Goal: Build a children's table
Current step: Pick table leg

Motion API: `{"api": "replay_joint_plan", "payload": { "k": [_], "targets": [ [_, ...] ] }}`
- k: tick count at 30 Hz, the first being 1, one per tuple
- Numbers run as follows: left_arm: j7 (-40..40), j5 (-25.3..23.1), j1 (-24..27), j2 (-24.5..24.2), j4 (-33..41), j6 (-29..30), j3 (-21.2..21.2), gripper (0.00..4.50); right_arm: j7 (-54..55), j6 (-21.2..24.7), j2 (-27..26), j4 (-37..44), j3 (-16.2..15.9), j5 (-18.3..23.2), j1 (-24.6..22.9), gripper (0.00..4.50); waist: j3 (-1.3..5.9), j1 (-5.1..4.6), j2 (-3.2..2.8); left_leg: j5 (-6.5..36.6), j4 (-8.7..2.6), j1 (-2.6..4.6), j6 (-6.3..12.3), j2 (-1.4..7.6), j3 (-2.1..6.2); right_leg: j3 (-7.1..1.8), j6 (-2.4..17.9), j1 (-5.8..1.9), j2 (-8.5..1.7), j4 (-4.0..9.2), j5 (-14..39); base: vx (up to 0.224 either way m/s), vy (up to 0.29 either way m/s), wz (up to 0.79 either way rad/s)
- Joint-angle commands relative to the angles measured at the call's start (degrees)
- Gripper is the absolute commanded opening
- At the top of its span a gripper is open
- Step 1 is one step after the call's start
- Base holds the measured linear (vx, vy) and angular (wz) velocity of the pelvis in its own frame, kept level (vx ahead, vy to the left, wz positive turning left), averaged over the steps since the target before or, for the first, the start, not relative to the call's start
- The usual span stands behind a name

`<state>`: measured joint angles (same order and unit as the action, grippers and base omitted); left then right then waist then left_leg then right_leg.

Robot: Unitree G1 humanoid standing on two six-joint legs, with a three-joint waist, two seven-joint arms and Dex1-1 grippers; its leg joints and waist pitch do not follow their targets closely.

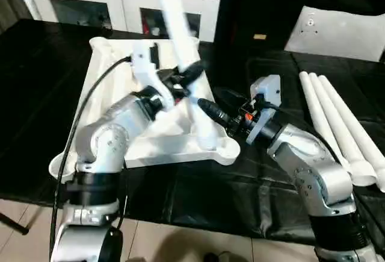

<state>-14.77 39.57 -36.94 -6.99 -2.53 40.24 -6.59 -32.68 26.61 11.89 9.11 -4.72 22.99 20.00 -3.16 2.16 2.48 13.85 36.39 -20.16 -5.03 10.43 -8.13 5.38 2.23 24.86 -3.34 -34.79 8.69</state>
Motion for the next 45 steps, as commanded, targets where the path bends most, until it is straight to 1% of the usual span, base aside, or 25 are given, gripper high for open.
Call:
{"api": "replay_joint_plan", "payload": {
  "k": [1, 3, 5, 7, 8, 10, 11, 12, 13, 15, 16, 17, 18, 20, 22, 23, 24, 25, 30, 32, 33, 34, 38, 40, 45],
  "targets": [
    [-0.5, 0.0, -1.8, -0.5, -0.7, -0.2, -0.3, 1.85, 0.9, 0.0, 0.7, -0.1, 2.3, 0.8, 0.8, 3.37, 4.27, 0.19, 0.01, -0.9, -4.04, -0.77, 3.76, 1.38, -0.2, -2.99, 3.8, -4.76, -3.66, 4.14, 15.6, 0.0, 0.0, 0.0],
    [-2.5, 0.2, -2.7, -1.3, -1.9, 0.1, -0.2, 1.85, 1.3, 0.9, 1.0, -0.3, 3.9, 2.2, 1.4, 3.54, 4.25, 0.25, 0.03, -1.1, -4.06, -0.86, 3.63, 1.4, -0.21, -3.03, 4.5, -4.88, -3.73, 3.98, 15.0, 0.0, 0.0, 0.0],
    [-7.3, 0.9, -3.8, -2.9, -3.0, 1.2, 0.7, 1.85, 2.0, 3.5, 1.6, -0.4, 6.4, 4.1, 2.6, 3.68, 4.15, 0.25, 0.07, -0.9, -4.12, -0.72, 3.93, 1.1, -0.33, -3.03, 4.1, -4.84, -3.61, 4.28, 16.3, 0.0, 0.0, 0.0],
    [-14.2, 1.8, -5.2, -5.0, -4.2, 2.2, 2.0, 1.85, -1.1, 10.6, 4.6, 0.2, 8.2, 9.0, 4.3, 3.85, 4.15, 0.26, -0.01, -1.0, -4.12, -0.61, 3.8, 1.11, -0.27, -3.03, 3.9, -4.93, -3.5, 4.16, 16.4, 0.0, 0.0, 0.0],
    [-15.4, 1.9, -5.4, -5.4, -4.3, 2.3, 2.3, 1.85, -2.1, 11.9, 5.2, 0.3, 8.4, 10.1, 4.6, 3.93, 4.21, 0.34, -0.22, -0.9, -4.08, -0.57, 3.86, 1.24, -0.22, -3.07, 4.1, -4.98, -3.62, 4.08, 16.0, 0.0, 0.0, 0.0],
    [-20.1, 2.9, -6.5, -6.8, -4.7, 2.7, 3.2, 1.85, -6.8, 14.4, 8.1, 0.3, 8.4, 12.7, 5.3, 4.07, 4.22, 0.44, -0.05, -1.0, -4.03, -0.71, 4.22, 1.19, -0.31, -3.02, 4.7, -5.13, -3.7, 4.11, 15.5, 0.0, 0.0, 0.0],
    [-22.5, 3.3, -6.9, -7.5, -4.9, 2.9, 3.8, 1.85, -9.0, 14.8, 9.5, 0.2, 8.1, 13.4, 5.5, 4.19, 4.3, 0.59, 0.22, -1.4, -3.99, -0.76, 4.72, 1.3, -0.35, -3.09, 5.2, -5.2, -3.84, 4.05, 15.0, 0.0, 0.0, 0.0],
    [-23.2, 3.5, -7.0, -7.7, -4.8, 3.0, 4.0, 1.85, -9.6, 15.0, 9.8, 0.1, 8.1, 13.5, 5.6, 4.19, 4.34, 0.72, 0.1, -1.8, -3.98, -0.75, 4.65, 1.39, -0.27, -3.11, 5.6, -5.24, -3.92, 3.77, 14.4, 0.0, 0.0, 0.0],
    [-28.3, 4.1, -7.8, -9.2, -4.5, 3.5, 5.5, 1.85, -14.0, 16.7, 12.3, -0.1, 7.3, 15.2, 6.2, 4.19, 4.33, 0.78, 0.19, -2.2, -3.94, -0.77, 5.02, 1.33, -0.33, -3.08, 6.2, -5.24, -3.92, 3.8, 14.0, 0.0, 0.0, 0.0],
    [-32.3, 4.9, -8.4, -10.0, -4.1, 3.8, 6.4, 1.85, -17.9, 17.3, 14.3, -0.2, 5.9, 15.9, 6.6, 4.19, 4.27, 0.92, 0.23, -2.1, -3.95, -0.74, 5.14, 1.5, -0.35, -3.1, 6.7, -5.24, -4.06, 3.78, 14.6, 0.0, 0.0, 0.0],
    [-33.9, 5.0, -8.6, -10.2, -4.1, 3.8, 6.7, 1.84, -18.9, 17.8, 14.8, -0.2, 5.6, 16.4, 6.7, 4.25, 4.22, 0.86, 0.65, -1.8, -3.9, -0.82, 5.07, 1.48, -0.5, -3.14, 6.8, -5.21, -4.1, 3.85, 15.3, 0.0, 0.0, 0.0],
    [-35.5, 5.3, -8.9, -10.5, -3.8, 4.1, 7.1, 1.83, -20.0, 18.3, 15.3, -0.1, 5.2, 16.9, 6.8, 4.26, 4.19, 0.99, 0.56, -1.5, -3.9, -0.83, 4.88, 1.4, -0.52, -3.12, 6.6, -5.24, -4.15, 3.96, 16.6, 0.0, 0.0, 0.0],
    [-37.1, 5.6, -9.2, -10.7, -3.7, 4.2, 7.4, 1.82, -20.8, 19.1, 15.8, 0.0, 4.8, 17.3, 7.0, 3.94, 4.1, 1.06, 0.64, -1.1, -3.94, -0.79, 4.58, 1.41, -0.56, -3.09, 6.1, -5.13, -4.12, 4.18, 18.3, 0.0, 0.0, 0.0],
    [-38.8, 5.9, -9.4, -10.8, -3.3, 4.3, 7.7, 1.82, -21.8, 19.4, 16.3, 0.1, 4.2, 17.5, 7.1, 3.86, 4.05, 1.25, 0.6, -0.7, -3.96, -0.68, 4.07, 1.44, -0.59, -3.05, 5.3, -5.01, -4.16, 4.4, 20.3, 0.0, 0.0, 0.0],
    [-41.9, 6.6, -9.9, -11.0, -2.7, 4.5, 8.7, 1.82, -23.5, 19.8, 16.9, 0.0, 2.9, 17.6, 7.2, 3.83, 4.06, 1.32, 0.95, -0.5, -3.98, -0.72, 3.88, 1.45, -0.62, -3.0, 4.8, -5.03, -4.13, 4.48, 21.2, 0.0, 0.0, 0.0],
    [-42.8, 6.7, -10.0, -11.1, -2.7, 4.5, 9.0, 1.82, -24.0, 19.8, 17.1, 0.0, 2.5, 17.6, 7.3, 3.68, 4.05, 1.49, 0.78, -0.6, -4.0, -0.71, 3.53, 1.45, -0.6, -2.97, 4.1, -4.93, -4.11, 4.56, 21.9, 0.0, 0.0, 0.0],
    [-43.7, 6.7, -10.2, -11.3, -2.6, 4.5, 9.5, 1.82, -24.4, 19.9, 17.2, -0.2, 2.1, 17.5, 7.4, 3.52, 4.07, 1.49, 0.95, -0.7, -4.0, -0.76, 3.46, 1.47, -0.61, -2.97, 3.9, -4.93, -4.07, 4.53, 21.8, 0.0, 0.0, 0.0],
    [-45.2, 6.5, -10.4, -11.5, -2.6, 4.4, 10.1, 1.82, -25.2, 20.0, 17.4, -0.3, 1.4, 17.3, 7.5, 3.43, 4.06, 1.65, 0.79, -0.7, -4.05, -0.71, 3.36, 1.49, -0.55, -2.93, 3.7, -4.87, -4.1, 4.53, 22.0, 0.0, 0.0, 0.0],
    [-47.1, 6.2, -11.0, -11.6, -3.3, 4.4, 10.5, 1.82, -26.8, 21.4, 18.1, -0.1, 0.4, 18.0, 7.8, 3.05, 4.13, 1.71, 0.92, -1.1, -4.04, -0.82, 3.01, 1.48, -0.54, -2.92, 3.8, -5.02, -4.05, 4.39, 20.8, 0.0, 0.0, 0.0],
    [-47.7, 6.0, -11.2, -11.6, -3.5, 4.3, 10.7, 1.82, -27.2, 21.9, 18.3, 0.0, 0.2, 18.4, 7.8, 2.89, 4.15, 1.79, 0.75, -1.1, -4.01, -0.84, 3.0, 1.5, -0.53, -2.92, 3.8, -5.01, -4.06, 4.41, 20.7, 0.0, 0.0, 0.0],
    [-47.9, 5.9, -11.2, -11.7, -3.5, 4.2, 10.7, 1.82, -27.4, 21.9, 18.3, 0.1, 0.1, 18.5, 7.8, 2.83, 4.17, 1.8, 0.94, -1.2, -4.03, -0.85, 3.03, 1.49, -0.51, -2.9, 3.7, -5.03, -4.08, 4.35, 20.8, 0.0, 0.0, 0.0],
    [-48.7, 5.4, -11.4, -11.6, -4.0, 3.9, 10.9, 1.82, -28.0, 21.7, 18.4, 0.2, -0.3, 18.4, 7.8, 2.62, 4.15, 1.84, 0.85, -1.3, -4.0, -0.9, 3.06, 1.47, -0.53, -2.88, 3.7, -5.03, -4.1, 4.37, 20.8, 0.0, 0.0, 0.0],
    [-49.0, 5.3, -11.4, -11.5, -4.1, 3.9, 10.8, 1.82, -28.2, 21.5, 18.4, 0.3, -0.5, 18.3, 7.8, 2.38, 4.15, 1.83, 0.98, -1.2, -3.94, -0.98, 2.86, 1.35, -0.59, -2.85, 3.2, -5.05, -4.03, 4.48, 21.5, 0.0, 0.0, 0.0],
    [-49.2, 5.3, -11.4, -11.4, -4.0, 3.9, 10.7, 1.82, -28.1, 21.0, 18.1, 0.3, -0.8, 17.8, 7.6, 2.1, 4.17, 1.85, 0.97, -1.1, -3.96, -0.96, 2.75, 1.4, -0.55, -2.79, 2.9, -5.03, -4.06, 4.55, 22.0, 0.0, 0.0, 0.0],
    [-49.5, 4.9, -11.1, -11.4, -4.0, 4.2, 10.7, 1.82, -27.9, 20.5, 17.7, 0.6, -1.1, 17.4, 7.3, 1.97, 4.18, 1.84, 0.89, -1.0, -3.98, -0.94, 2.69, 1.38, -0.53, -2.77, 2.8, -5.02, -3.98, 4.5, 21.8, 0.0, 0.0, 0.0]
  ]
}}
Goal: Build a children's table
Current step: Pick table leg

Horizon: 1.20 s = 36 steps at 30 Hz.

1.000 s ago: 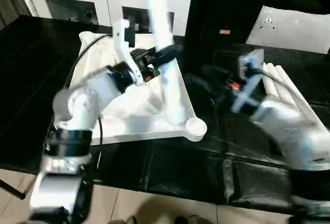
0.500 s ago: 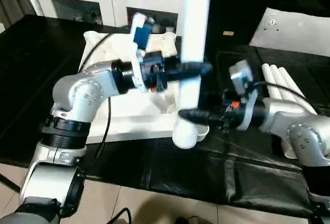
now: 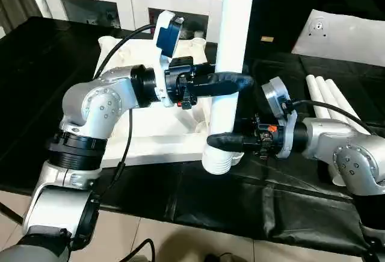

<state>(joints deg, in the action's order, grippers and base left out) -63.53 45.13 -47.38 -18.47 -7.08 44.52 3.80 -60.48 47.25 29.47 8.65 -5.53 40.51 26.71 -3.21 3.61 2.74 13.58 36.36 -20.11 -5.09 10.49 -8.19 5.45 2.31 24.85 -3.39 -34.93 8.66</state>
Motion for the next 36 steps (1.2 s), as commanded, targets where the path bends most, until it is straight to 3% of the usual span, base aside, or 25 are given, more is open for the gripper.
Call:
{"api": "replay_joint_plan", "payload": {
  "k": [1, 6, 7, 8, 12, 13, 17, 20, 22, 24, 27, 30, 36],
  "targets": [
    [-0.7, -0.6, -0.7, 0.1, 0.5, -0.1, 0.4, 1.82, -0.1, -0.1, 0.1, 1.0, -0.3, -0.1, 0.6, 1.96, 4.24, 0.4, 0.63, -0.8, -3.94, -1.0, 2.77, 1.32, -0.49, -2.84, 2.8, -5.0, -3.95, 4.67, 21.8, 0.0, 0.0, 0.0],
    [0.5, -0.6, -0.5, 0.3, 1.1, 0.0, -0.2, 1.82, 0.9, -1.0, -0.6, 1.3, 0.0, -0.5, 0.2, 1.94, 4.3, 0.34, 0.72, -1.1, -3.91, -1.04, 2.81, 1.36, -0.49, -2.85, 3.0, -5.02, -3.94, 4.57, 21.0, 0.0, 0.0, 0.0],
    [0.7, 0.7, -0.6, 0.6, 1.5, 0.8, -1.1, 2.38, 1.6, -1.3, -1.1, 1.4, 0.2, -0.5, 0.1, 1.94, 4.29, 0.35, 0.65, -1.2, -3.92, -1.03, 2.73, 1.35, -0.48, -2.83, 3.3, -5.01, -3.96, 4.5, 20.9, 0.0, 0.0, 0.0],
    [0.6, 0.8, -0.3, 0.4, 1.8, 0.9, -1.3, 2.52, 2.2, -1.6, -1.5, 1.5, 0.3, -0.7, -0.1, 1.94, 4.27, 0.36, 0.6, -1.0, -3.91, -1.04, 2.7, 1.32, -0.5, -2.83, 3.3, -5.01, -3.97, 4.53, 21.0, 0.0, 0.0, 0.0],
    [-0.7, 0.7, 1.1, -0.7, 3.2, 0.7, -0.9, 2.58, 4.1, -2.9, -2.8, 1.6, 0.5, -1.6, -0.6, 1.93, 4.25, 0.29, 0.3, -0.9, -4.06, -1.0, 2.16, 1.58, -0.36, -2.86, 3.4, -4.95, -4.08, 4.45, 20.9, 0.0, 0.0, 0.0],
    [-0.6, 0.5, 1.7, -1.0, 3.8, 0.6, -0.8, 2.86, 4.9, -3.4, -3.3, 1.5, 0.7, -1.9, -0.7, 1.93, 4.26, 0.27, 0.26, -0.7, -4.05, -0.92, 2.09, 1.55, -0.39, -2.85, 3.6, -4.93, -4.06, 4.47, 20.5, 0.0, 0.0, 0.0],
    [3.4, -2.3, 4.6, -1.6, 5.8, -0.7, -0.9, 3.13, 9.9, -6.1, -6.2, 0.5, 1.9, -4.2, -0.9, 1.93, 4.21, 0.1, -0.08, -0.3, -4.21, -0.86, 1.29, 1.76, -0.33, -2.97, 4.2, -4.83, -4.07, 4.35, 19.6, 0.0, 0.0, 0.0],
    [7.1, -3.8, 6.5, -1.3, 7.8, -0.7, -1.2, 3.43, 12.5, -7.5, -7.6, 0.4, 1.8, -5.5, -1.1, 1.93, 4.22, -0.01, 0.16, 0.1, -4.24, -0.78, 0.96, 1.69, -0.41, -2.94, 3.9, -4.89, -3.99, 4.32, 19.8, 0.0, 0.0, 0.0],
    [8.9, -4.0, 7.0, -0.9, 8.6, -0.5, -1.5, 3.43, 13.2, -7.6, -8.0, 0.5, 1.8, -5.8, -1.2, 1.93, 4.23, 0.07, -0.13, 0.3, -4.22, -0.74, 0.95, 1.66, -0.45, -2.98, 4.2, -4.89, -3.99, 4.39, 19.7, 0.0, 0.0, 0.0],
    [12.4, -4.9, 8.2, 0.4, 10.9, -1.5, -1.9, 3.43, 14.3, -8.4, -8.6, 0.3, 1.6, -7.0, -1.2, 1.93, 4.2, 0.03, 0.16, 0.4, -4.25, -0.84, 1.11, 1.78, -0.41, -2.99, 4.5, -5.01, -4.01, 4.15, 19.1, 0.0, 0.0, 0.0],
    [14.8, -6.1, 8.6, 1.4, 11.3, -2.7, -2.1, 3.08, 14.8, -8.8, -8.9, 0.0, 1.4, -7.5, -1.1, 1.93, 4.18, 0.01, 0.25, 0.2, -4.21, -0.95, 1.3, 1.68, -0.48, -3.02, 4.2, -5.04, -4.01, 4.3, 19.2, 0.0, 0.0, 0.0],
    [17.4, -8.0, 9.0, 2.6, 10.9, -5.1, -2.3, 2.85, 15.8, -9.7, -9.2, -0.7, 0.9, -8.3, -1.0, 1.93, 4.16, 0.02, 0.55, 0.4, -4.17, -0.96, 1.76, 1.43, -0.57, -2.92, 2.5, -4.99, -3.86, 4.69, 21.1, 0.0, 0.0, 0.0],
    [19.3, -9.2, 9.1, 2.6, 10.4, -5.0, -2.2, 2.38, 15.8, -10.1, -9.4, -1.2, 0.7, -8.9, -0.7, 1.93, 4.16, -0.09, 0.28, 0.4, -4.18, -0.89, 1.87, 1.49, -0.48, -2.89, 2.3, -4.79, -3.84, 4.63, 20.9, 0.0, 0.0, 0.0]
  ]
}}
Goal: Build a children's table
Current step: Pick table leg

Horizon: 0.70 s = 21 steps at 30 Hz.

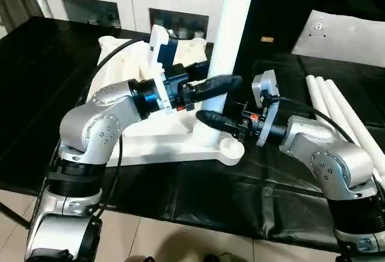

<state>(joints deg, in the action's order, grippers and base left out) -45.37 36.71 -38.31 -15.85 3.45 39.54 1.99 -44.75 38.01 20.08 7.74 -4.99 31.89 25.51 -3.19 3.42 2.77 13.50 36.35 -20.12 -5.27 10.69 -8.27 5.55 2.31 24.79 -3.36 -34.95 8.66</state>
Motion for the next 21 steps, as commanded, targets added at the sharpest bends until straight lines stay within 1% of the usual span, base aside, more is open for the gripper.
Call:
{"api": "replay_joint_plan", "payload": {
  "k": [1, 5, 9, 10, 11, 14, 18, 19, 21],
  "targets": [
    [1.2, -0.8, 0.1, 0.0, -0.2, 0.0, -0.4, 2.27, 0.1, -0.9, 0.0, -0.3, 0.2, -0.3, 0.5, 1.93, 4.14, 0.11, 0.25, 0.5, -4.16, -0.88, 2.05, 1.3, -0.4, -2.99, 2.3, -4.73, -3.87, 4.65, 20.9, 0.0, 0.0, 0.0],
    [1.2, -0.3, 0.6, 0.2, 0.1, 0.0, -0.4, 1.97, 0.2, -1.2, 0.0, -0.5, 0.1, -0.5, 0.6, 1.93, 4.14, 0.09, 0.18, 0.5, -4.2, -0.82, 2.22, 1.4, -0.36, -3.01, 3.0, -4.7, -3.87, 4.52, 19.9, 0.0, 0.0, 0.0],
    [0.8, 0.0, 0.7, 0.1, 0.2, 0.1, -0.3, 1.88, 0.1, -1.1, -0.1, -0.7, 0.1, -0.7, 0.7, 1.91, 4.16, 0.09, 0.18, 0.8, -4.19, -0.82, 2.18, 1.37, -0.39, -3.02, 3.2, -4.76, -3.92, 4.55, 20.1, 0.0, 0.0, 0.0],
    [0.7, -0.1, 0.7, 0.1, 0.2, 0.2, -0.3, 1.88, 0.0, -1.1, -0.1, -0.7, 0.1, -0.8, 0.7, 1.91, 4.17, 0.1, 0.24, 0.7, -4.2, -0.83, 2.2, 1.38, -0.38, -3.01, 3.3, -4.78, -3.94, 4.55, 20.1, 0.0, 0.0, 0.0],
    [0.8, -0.3, 0.7, 0.0, 0.1, 0.2, -0.2, 1.88, 0.0, -1.1, -0.1, -0.8, 0.1, -0.9, 0.8, 1.91, 4.17, 0.12, 0.12, 0.5, -4.19, -0.88, 2.19, 1.38, -0.36, -3.05, 3.3, -4.81, -3.94, 4.47, 19.8, 0.0, 0.0, 0.0],
    [1.4, 0.0, 0.3, 0.2, -0.3, 0.8, -0.5, 1.88, 0.0, -1.2, -0.1, -0.9, 0.2, -1.0, 0.8, 1.91, 4.14, 0.09, 0.14, 0.8, -4.19, -0.82, 2.19, 1.39, -0.38, -3.02, 3.3, -4.77, -3.93, 4.55, 20.0, 0.0, 0.0, 0.0],
    [5.7, 1.1, -1.4, 1.7, -2.1, 4.0, -2.5, 1.88, 0.3, -0.9, -0.1, -0.9, 0.2, -1.1, 1.0, 1.91, 4.21, 0.06, 0.16, 0.6, -4.08, -0.87, 2.03, 1.33, -0.45, -3.03, 3.7, -4.84, -3.88, 4.39, 19.3, 0.0, 0.0, 0.0],
    [6.5, 1.4, -1.7, 2.0, -2.5, 4.8, -3.0, 1.88, 0.8, -0.8, -0.1, -0.9, 0.3, -1.3, 1.1, 1.91, 4.19, 0.15, 0.22, 0.6, -4.07, -0.88, 2.11, 1.19, -0.47, -2.98, 3.5, -4.85, -3.86, 4.59, 19.9, 0.0, 0.0, 0.0],
    [7.4, 1.4, -2.0, 2.2, -2.9, 5.4, -3.3, 1.88, 1.5, -0.6, -0.2, -1.0, 0.4, -1.6, 1.2, 1.91, 4.21, 0.17, 0.27, 0.4, -4.08, -0.89, 2.21, 1.23, -0.42, -2.97, 3.5, -4.84, -3.86, 4.53, 19.8, 0.0, 0.0, 0.0]
  ]
}}
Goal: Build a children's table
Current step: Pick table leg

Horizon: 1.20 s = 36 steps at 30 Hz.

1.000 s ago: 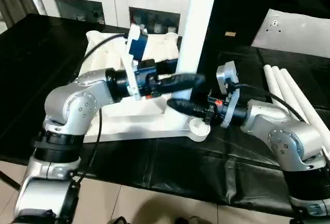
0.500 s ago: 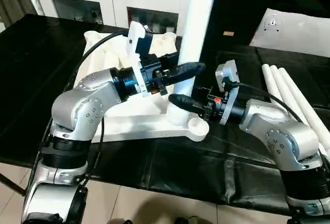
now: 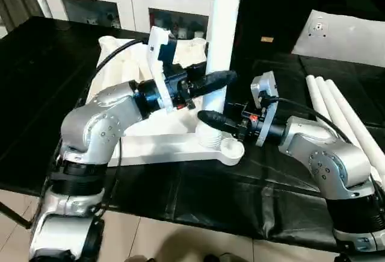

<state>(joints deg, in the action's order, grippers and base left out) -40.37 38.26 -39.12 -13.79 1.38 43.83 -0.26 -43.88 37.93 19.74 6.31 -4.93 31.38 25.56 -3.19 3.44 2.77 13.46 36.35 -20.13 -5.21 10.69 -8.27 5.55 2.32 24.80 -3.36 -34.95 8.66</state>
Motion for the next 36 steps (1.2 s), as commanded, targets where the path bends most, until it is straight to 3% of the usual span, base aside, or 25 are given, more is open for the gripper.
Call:
{"api": "replay_joint_plan", "payload": {
  "k": [1, 2, 3, 5, 9, 15, 24, 25, 36],
  "targets": [
    [2.9, -0.2, -1.4, 0.2, -1.1, 1.4, -1.2, 1.88, 1.1, -0.4, 0.0, 0.3, 0.4, -1.3, 1.3, 1.91, 4.27, 0.17, 0.21, 0.1, -4.08, -0.89, 2.23, 1.3, -0.36, -2.99, 3.6, -4.86, -3.88, 4.38, 19.2, 0.0, 0.0, 0.0],
    [2.9, -0.3, -1.5, 0.1, -1.2, 1.5, -1.1, 1.88, 1.7, 0.0, -0.1, -0.1, 0.7, -1.3, 1.5, 2.26, 4.26, 0.1, 0.27, -0.1, -4.09, -0.89, 2.42, 1.32, -0.36, -2.98, 3.8, -4.84, -3.84, 4.4, 18.7, 0.0, 0.0, 0.0],
    [3.2, -0.3, -1.7, 0.1, -1.4, 1.7, -1.3, 1.88, 2.1, 0.4, -0.2, -0.6, 1.0, -1.3, 1.6, 2.26, 4.25, 0.07, 0.23, -0.2, -4.11, -0.93, 2.42, 1.32, -0.34, -2.99, 3.8, -4.9, -3.87, 4.32, 18.5, 0.0, 0.0, 0.0],
    [3.7, -0.3, -2.1, -0.1, -1.8, 2.2, -1.7, 1.88, 2.3, 1.3, -0.2, -1.2, 1.9, -0.4, 1.9, 2.67, 4.28, 0.05, 0.29, -0.2, -4.07, -0.89, 2.49, 1.2, -0.39, -2.95, 3.7, -4.89, -3.83, 4.42, 18.8, 0.0, 0.0, 0.0],
    [3.8, -0.3, -2.5, -0.3, -2.5, 3.0, -2.1, 1.88, 1.6, 3.2, 0.4, -1.4, 3.7, 2.0, 2.3, 2.97, 4.19, 0.1, 0.37, 0.1, -4.09, -0.77, 2.58, 1.12, -0.47, -2.96, 3.0, -4.84, -3.7, 4.56, 19.8, 0.0, 0.0, 0.0],
    [1.1, 0.5, -3.2, -1.4, -2.8, 3.2, -1.0, 1.88, -0.7, 6.0, 2.4, -2.1, 5.8, 5.4, 3.8, 3.38, 4.3, 0.27, 0.51, -1.0, -4.0, -0.82, 3.26, 1.29, -0.47, -3.01, 4.2, -4.87, -3.89, 4.23, 17.8, 0.0, 0.0, 0.0],
    [-7.9, 2.0, -4.5, -2.5, -0.3, 1.8, 2.6, 1.88, -12.2, 7.8, 8.4, -3.2, 1.4, 6.0, 5.7, 3.53, 4.2, 0.37, 0.93, -1.0, -3.92, -0.96, 3.69, 1.36, -0.5, -2.99, 4.0, -4.91, -4.09, 4.33, 19.5, 0.0, 0.0, 0.0],
    [-8.6, 2.0, -4.7, -2.4, -0.3, 1.5, 2.9, 1.88, -13.6, 7.7, 8.9, -3.4, 0.8, 6.1, 5.9, 3.53, 4.23, 0.4, 1.21, -0.9, -3.88, -0.91, 3.77, 1.34, -0.56, -2.98, 3.9, -4.89, -4.07, 4.43, 19.8, 0.0, 0.0, 0.0],
    [-12.6, 1.6, -5.4, -1.6, 0.0, 0.6, 5.4, 1.87, -18.5, 7.0, 9.7, -4.6, -1.8, 5.3, 6.7, 3.56, 4.28, 0.49, 1.3, -1.4, -3.86, -1.0, 3.58, 1.44, -0.47, -2.96, 3.9, -4.88, -4.08, 4.36, 20.0, 0.0, 0.0, 0.0]
  ]
}}
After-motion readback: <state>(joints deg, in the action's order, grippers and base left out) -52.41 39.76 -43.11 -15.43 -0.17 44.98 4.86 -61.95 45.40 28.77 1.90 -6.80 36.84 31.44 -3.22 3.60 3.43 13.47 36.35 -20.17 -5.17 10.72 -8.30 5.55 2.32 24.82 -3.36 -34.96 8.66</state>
